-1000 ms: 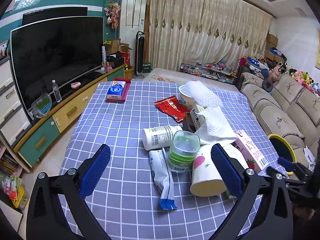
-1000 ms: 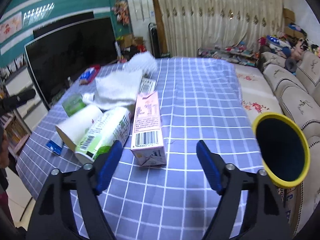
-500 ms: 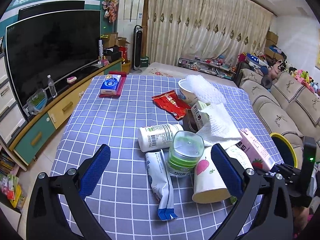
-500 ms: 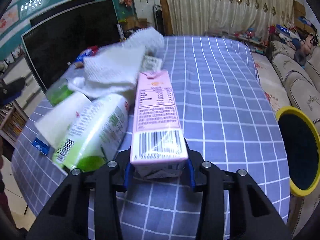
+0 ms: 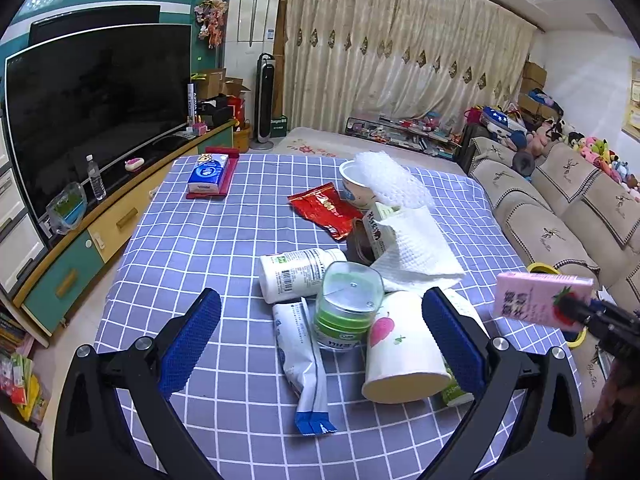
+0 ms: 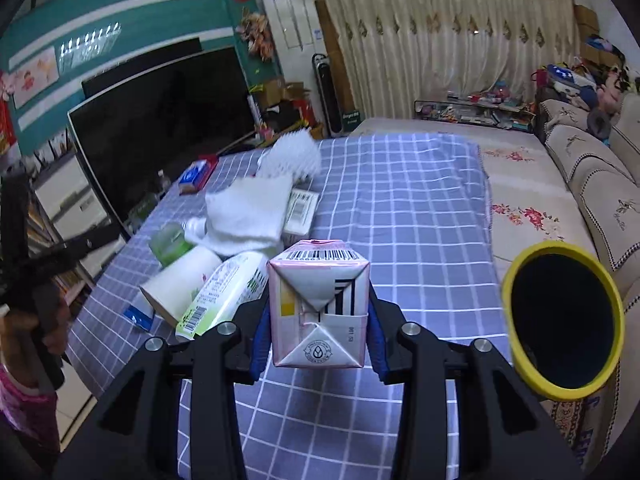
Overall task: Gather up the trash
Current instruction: 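Grasp the pink milk carton with the right tool and lift it, then carry the carton over the yellow bin and open the right tool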
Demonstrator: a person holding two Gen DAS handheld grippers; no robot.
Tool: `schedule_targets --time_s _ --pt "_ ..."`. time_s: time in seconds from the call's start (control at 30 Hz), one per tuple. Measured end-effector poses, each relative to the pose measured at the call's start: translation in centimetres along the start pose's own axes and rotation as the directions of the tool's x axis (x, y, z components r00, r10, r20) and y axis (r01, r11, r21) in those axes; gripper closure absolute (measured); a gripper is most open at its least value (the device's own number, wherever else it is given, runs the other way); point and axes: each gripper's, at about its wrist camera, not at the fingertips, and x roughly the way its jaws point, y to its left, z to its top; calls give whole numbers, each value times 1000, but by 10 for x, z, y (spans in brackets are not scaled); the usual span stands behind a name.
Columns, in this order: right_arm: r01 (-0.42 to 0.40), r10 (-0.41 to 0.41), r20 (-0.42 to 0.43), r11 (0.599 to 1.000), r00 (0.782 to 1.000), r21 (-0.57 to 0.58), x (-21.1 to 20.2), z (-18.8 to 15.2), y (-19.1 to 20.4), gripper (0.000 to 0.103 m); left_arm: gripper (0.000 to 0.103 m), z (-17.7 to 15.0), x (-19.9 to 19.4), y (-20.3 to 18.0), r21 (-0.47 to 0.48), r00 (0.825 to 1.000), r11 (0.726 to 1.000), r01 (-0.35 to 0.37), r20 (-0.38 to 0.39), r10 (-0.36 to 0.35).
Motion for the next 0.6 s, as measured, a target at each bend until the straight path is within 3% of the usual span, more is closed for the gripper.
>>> schedule_targets --time_s 0.17,0.27,0.37,0.47,0.6 --pt "10 -11 33 1000 999 29 -20 4 -13 65 4 -1 -6 -7 13 1000 1000 9 8 -9" --pt "124 -129 80 990 988 63 -37 11 -42 65 4 0 -11 -12 29 1000 999 15 12 -15" --pt "293 -302 82 949 950 113 -45 17 -85 65 4 0 -15 -18 45 1000 999 25 13 -25" --pt "426 -430 -8 894 903 139 -33 17 -136 65 4 1 -15 -24 54 999 998 36 9 -37" --pt "489 -449 -251 864 857 122 23 3 -199 65 4 2 -13 -34 64 999 997 54 -1 -54"
